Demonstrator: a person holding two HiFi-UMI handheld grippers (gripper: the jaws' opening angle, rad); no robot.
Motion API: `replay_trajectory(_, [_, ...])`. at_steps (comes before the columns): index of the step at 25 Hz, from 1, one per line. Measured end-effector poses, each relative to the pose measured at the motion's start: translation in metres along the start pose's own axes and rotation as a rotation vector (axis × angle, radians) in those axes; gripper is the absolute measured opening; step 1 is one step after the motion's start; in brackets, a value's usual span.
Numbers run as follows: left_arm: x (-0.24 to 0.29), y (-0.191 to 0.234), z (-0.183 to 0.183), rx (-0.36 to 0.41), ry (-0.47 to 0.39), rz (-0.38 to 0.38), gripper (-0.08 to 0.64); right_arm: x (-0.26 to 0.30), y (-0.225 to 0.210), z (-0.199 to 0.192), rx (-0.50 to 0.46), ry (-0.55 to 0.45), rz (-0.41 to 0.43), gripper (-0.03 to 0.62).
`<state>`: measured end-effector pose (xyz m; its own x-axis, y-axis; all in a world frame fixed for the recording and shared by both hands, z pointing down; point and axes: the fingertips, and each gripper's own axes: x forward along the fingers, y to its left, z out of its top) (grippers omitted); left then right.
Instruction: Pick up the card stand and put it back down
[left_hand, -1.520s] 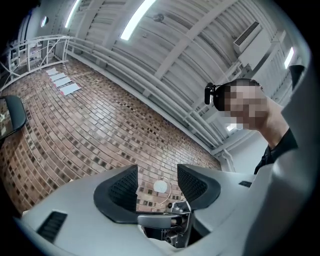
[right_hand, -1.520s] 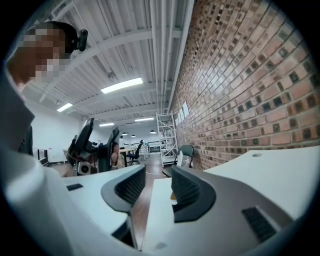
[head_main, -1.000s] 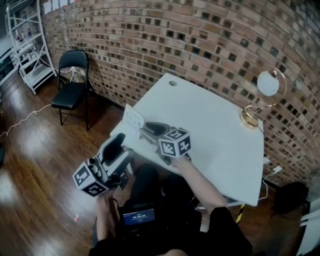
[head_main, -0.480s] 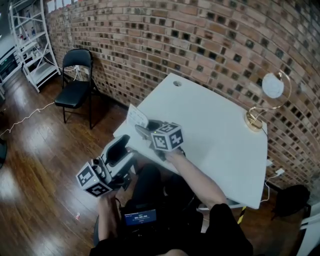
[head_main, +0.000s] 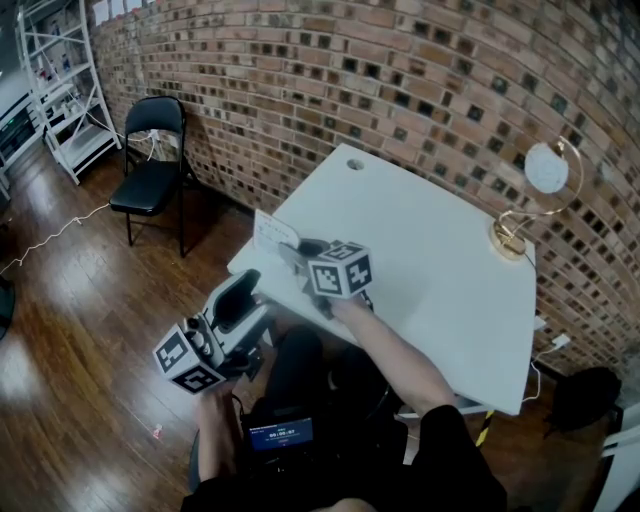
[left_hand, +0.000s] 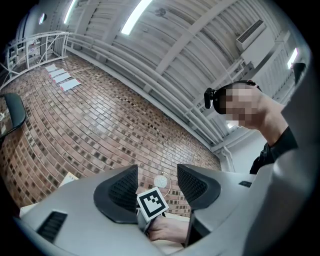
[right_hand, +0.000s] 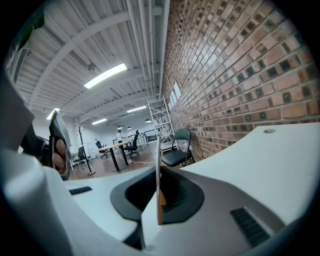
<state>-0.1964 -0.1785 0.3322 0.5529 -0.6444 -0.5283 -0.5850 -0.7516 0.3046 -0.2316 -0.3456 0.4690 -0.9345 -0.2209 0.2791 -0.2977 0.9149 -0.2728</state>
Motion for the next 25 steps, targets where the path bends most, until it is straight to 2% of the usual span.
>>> replay_trajectory(19, [0.015, -0.014, -0.012, -0.014, 0.042, -0.028, 0.241, -0.067, 0.024, 0.043, 0.083, -0.162, 0.128, 0.029])
replay_trajectory(25, [0.024, -0.019, -0.018, -0.021, 0.067, -0.039, 0.241, -0.106, 0.043, 0.082, 0.033, -0.239, 0.152, 0.029])
